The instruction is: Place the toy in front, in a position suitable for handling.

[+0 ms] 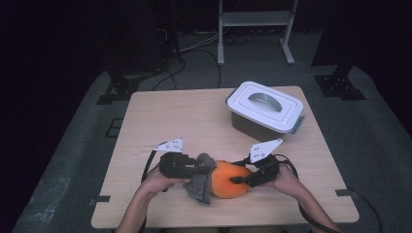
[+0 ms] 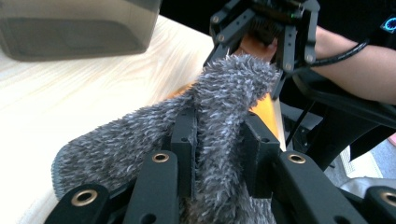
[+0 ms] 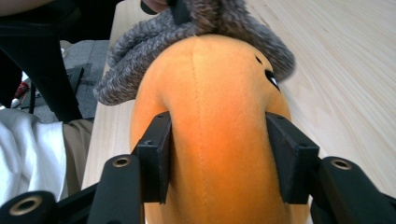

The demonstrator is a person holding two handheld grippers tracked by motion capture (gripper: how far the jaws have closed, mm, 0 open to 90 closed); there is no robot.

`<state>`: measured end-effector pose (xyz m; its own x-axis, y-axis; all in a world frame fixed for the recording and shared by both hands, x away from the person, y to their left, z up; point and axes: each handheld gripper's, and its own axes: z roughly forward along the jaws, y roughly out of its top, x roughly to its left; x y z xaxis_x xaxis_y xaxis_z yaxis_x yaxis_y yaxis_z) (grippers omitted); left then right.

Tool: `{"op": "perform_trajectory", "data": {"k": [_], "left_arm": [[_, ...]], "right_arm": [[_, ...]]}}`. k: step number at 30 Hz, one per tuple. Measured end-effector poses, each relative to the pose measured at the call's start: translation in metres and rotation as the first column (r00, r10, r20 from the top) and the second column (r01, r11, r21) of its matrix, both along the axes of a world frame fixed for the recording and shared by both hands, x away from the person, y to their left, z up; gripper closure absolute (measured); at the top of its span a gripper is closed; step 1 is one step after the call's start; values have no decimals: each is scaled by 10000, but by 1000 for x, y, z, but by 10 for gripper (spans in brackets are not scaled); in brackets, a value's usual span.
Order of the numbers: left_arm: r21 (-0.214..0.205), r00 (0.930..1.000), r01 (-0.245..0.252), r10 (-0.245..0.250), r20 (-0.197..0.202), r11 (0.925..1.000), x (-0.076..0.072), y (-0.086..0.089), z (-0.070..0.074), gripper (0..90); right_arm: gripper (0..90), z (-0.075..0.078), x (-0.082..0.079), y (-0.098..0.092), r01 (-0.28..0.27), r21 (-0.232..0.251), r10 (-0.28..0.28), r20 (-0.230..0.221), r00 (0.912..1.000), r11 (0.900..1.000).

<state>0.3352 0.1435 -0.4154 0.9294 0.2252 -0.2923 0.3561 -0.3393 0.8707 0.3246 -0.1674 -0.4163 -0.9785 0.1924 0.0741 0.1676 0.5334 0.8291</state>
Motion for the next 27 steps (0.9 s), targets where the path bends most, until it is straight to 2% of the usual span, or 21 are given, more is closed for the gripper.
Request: {"op": "perform_trajectory", "data": {"k": [4,6,8,10,13,17,21,23,25,26,27], "left_arm": [[-97,9998,211,-210,57,9997,-1,-8,1,695],[-108,9993,350,-349,112,9993,-1,-15,4,695],[-32,9989,417,-416,201,9991,0,-22,6,695],[-40,9992,353,-352,183,9994,1,-28,8,695],[-45,9992,369,-368,149,9993,1,-35,9,695],[-118,9982,590,-589,114,9982,-1,-44,10,695],[1,9975,684,-684,195,9977,-3,-51,12,695],[45,9977,656,-657,164,9978,-3,-52,10,695],[27,9981,616,-617,88,9981,-2,-49,9,695],[-22,9982,601,-601,78,9982,-1,-48,9,695],[-22,9982,601,-601,78,9982,-1,-48,9,695]], "right_arm": [[420,-2,2,-15,332,144,-330,-102,9994,9993],[388,-1,4,-21,487,60,-486,-175,9987,9988],[349,1,4,-24,730,-126,-732,-196,9971,9973],[303,5,1,-26,1167,-510,-1179,-207,9928,9919],[286,14,-8,-28,1537,-953,-1535,88,9881,9835],[265,22,-23,-25,1721,-930,-1702,284,9850,9807],[231,20,-29,-13,1937,-1316,-1891,463,9809,9722],[241,16,-27,-10,1985,-1388,-1938,472,9799,9702],[341,12,-25,-10,1941,-1273,-1912,350,9809,9727],[399,12,-24,-12,1831,-1173,-1783,505,9827,9761],[446,12,-24,-13,1792,-1059,-1750,478,9834,9781]]}}
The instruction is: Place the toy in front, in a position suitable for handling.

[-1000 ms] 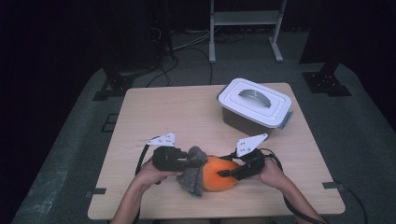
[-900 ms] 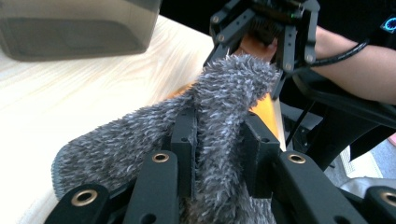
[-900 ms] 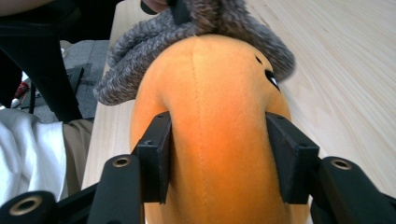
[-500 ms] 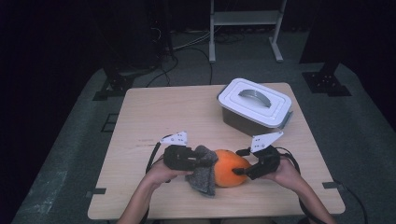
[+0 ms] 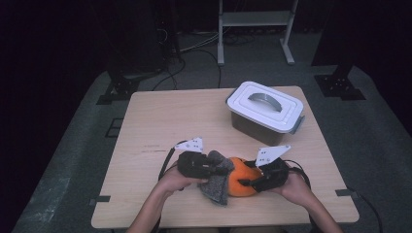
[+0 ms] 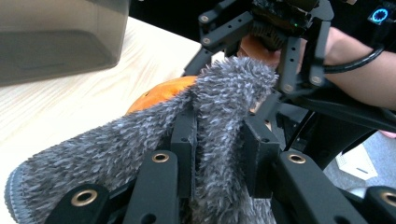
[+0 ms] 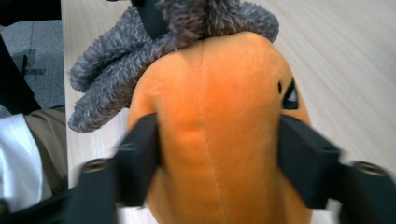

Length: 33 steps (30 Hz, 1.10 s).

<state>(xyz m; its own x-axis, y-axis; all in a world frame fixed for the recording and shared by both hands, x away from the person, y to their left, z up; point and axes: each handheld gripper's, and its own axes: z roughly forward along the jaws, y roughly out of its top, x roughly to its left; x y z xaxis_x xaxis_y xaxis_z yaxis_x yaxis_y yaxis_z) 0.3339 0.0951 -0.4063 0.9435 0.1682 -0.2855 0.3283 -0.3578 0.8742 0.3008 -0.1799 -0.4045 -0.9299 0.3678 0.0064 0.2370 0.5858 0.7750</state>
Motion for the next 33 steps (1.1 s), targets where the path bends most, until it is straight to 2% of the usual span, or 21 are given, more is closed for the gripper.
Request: {"op": "perform_trajectory", "data": {"k": [3,5,8,11,13,15,17,20,21,24,28,33], "left_arm": [[25,9999,-66,66,95,10000,0,6,4,695],[-84,9999,-24,26,139,10000,0,9,8,696],[-225,9994,113,-105,344,9997,-3,14,18,696],[-407,9985,222,-201,517,9989,-7,20,28,696],[-505,9979,298,-269,581,9983,-9,24,33,697],[-542,9971,409,-373,657,9977,-12,25,37,696],[-386,9964,455,-426,727,9982,-13,24,37,697],[87,9969,449,-454,650,9990,-11,20,27,696],[-17,9975,432,-430,568,9991,-11,20,24,696],[-118,9983,319,-312,501,9994,-9,23,20,700],[69,9988,95,-98,482,9999,-6,28,16,700],[184,9993,4,-11,379,9998,-5,29,10,699]], "right_arm": [[516,1,4,-3,-203,411,206,-77,9998,9989],[536,2,8,-2,-451,759,467,-195,9987,9961],[556,4,11,4,-795,981,824,-256,9963,9920],[566,5,13,12,-1259,1447,1326,-370,9905,9814],[566,6,13,15,-1524,1881,1640,-478,9853,9703],[565,6,13,17,-1853,2111,2006,-531,9782,9597],[564,4,13,19,-2108,2099,2272,-575,9721,9547],[561,-2,13,22,-2239,1666,2369,-623,9695,9603],[559,-5,14,21,-2281,1781,2431,-674,9677,9572],[557,-8,15,17,-2230,1867,2391,-681,9686,9568],[549,-10,20,6,-2111,1997,2307,-804,9697,9568],[510,-13,23,-9,-1838,2041,2055,-905,9745,9615]]}}
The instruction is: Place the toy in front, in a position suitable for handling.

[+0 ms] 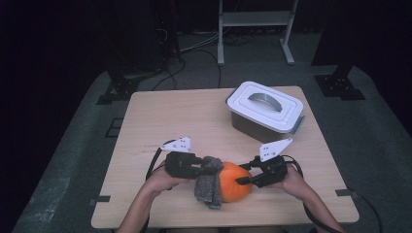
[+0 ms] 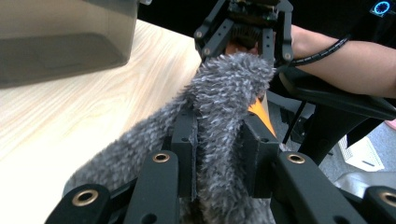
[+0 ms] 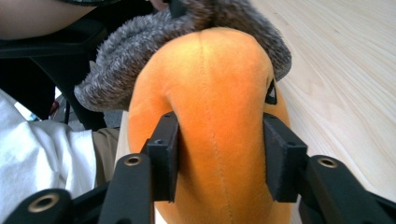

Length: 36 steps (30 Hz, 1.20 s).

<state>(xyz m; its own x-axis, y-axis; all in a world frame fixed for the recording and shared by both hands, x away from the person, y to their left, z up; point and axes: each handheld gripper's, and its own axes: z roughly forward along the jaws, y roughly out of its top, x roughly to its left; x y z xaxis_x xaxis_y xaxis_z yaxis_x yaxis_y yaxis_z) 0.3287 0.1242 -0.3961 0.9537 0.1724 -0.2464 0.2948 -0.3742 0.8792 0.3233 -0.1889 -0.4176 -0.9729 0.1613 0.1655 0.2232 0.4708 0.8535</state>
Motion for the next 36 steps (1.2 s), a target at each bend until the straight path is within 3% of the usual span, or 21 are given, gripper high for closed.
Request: {"op": "perform_trajectory", "data": {"k": [5,8,10,14,18,22,25,28,33,36], "left_arm": [[-55,10000,-6,6,-56,10000,1,-5,-1,699],[-34,10000,4,-4,-53,10000,1,-6,-1,699],[-100,9999,62,-63,-95,9999,0,-7,-2,699],[-148,9997,219,-221,-105,9996,-1,-13,-1,699],[-79,9995,315,-315,-48,9995,-3,-18,1,699],[-77,9995,312,-312,13,9995,-2,-19,2,699],[-195,9990,442,-441,27,9988,-2,-22,6,699],[-304,9974,696,-690,187,9971,-2,-31,14,700],[353,9953,805,-823,517,9961,-4,-43,18,700],[346,9967,659,-674,445,9972,-1,-38,13,700]], "right_arm": [[392,1,0,-6,523,-149,-526,-229,9984,9985],[320,8,-7,-5,1072,-611,-1069,71,9942,9924],[305,16,-17,-6,1308,-603,-1293,281,9912,9896],[266,22,-29,-1,1406,-703,-1366,595,9888,9876],[240,20,-28,10,1350,-1018,-1287,666,9894,9856],[324,10,-21,14,1126,-857,-1090,453,9930,9899],[407,7,-20,13,956,-668,-924,495,9945,9932],[441,7,-24,18,780,-779,-725,705,9949,9939],[464,8,-27,23,533,-939,-439,995,9941,9942],[474,5,-26,17,504,-812,-428,934,9947,9954]]}}
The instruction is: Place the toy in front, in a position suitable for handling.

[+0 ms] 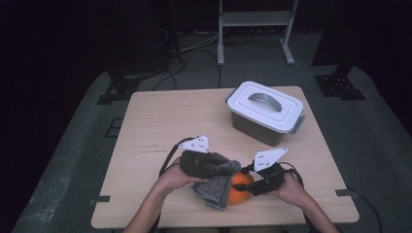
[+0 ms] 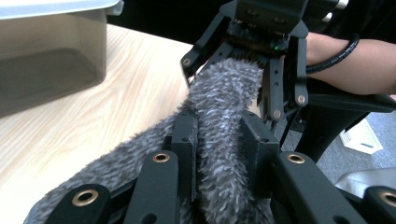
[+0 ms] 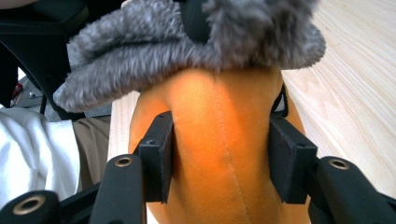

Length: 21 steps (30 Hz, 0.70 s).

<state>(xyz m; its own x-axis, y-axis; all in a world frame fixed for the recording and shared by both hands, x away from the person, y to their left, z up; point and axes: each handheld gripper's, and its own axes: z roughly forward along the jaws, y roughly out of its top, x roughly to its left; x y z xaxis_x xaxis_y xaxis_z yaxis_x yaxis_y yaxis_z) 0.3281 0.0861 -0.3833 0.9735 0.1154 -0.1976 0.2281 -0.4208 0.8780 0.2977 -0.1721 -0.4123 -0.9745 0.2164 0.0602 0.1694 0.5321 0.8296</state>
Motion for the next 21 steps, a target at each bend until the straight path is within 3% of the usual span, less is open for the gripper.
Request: {"op": "perform_trajectory", "data": {"k": [12,17,21], "left_arm": [[-92,9960,-624,617,-643,9980,4,27,-23,698],[-203,9954,-600,583,-765,9980,4,27,-27,699],[-274,9948,-539,513,-879,9982,5,27,-28,698]], "right_arm": [[465,-5,6,-18,-58,341,64,-162,9998,9994],[437,-5,11,-25,254,466,-233,-445,9987,9986],[438,-6,12,-26,164,495,-141,-476,9988,9986]]}}
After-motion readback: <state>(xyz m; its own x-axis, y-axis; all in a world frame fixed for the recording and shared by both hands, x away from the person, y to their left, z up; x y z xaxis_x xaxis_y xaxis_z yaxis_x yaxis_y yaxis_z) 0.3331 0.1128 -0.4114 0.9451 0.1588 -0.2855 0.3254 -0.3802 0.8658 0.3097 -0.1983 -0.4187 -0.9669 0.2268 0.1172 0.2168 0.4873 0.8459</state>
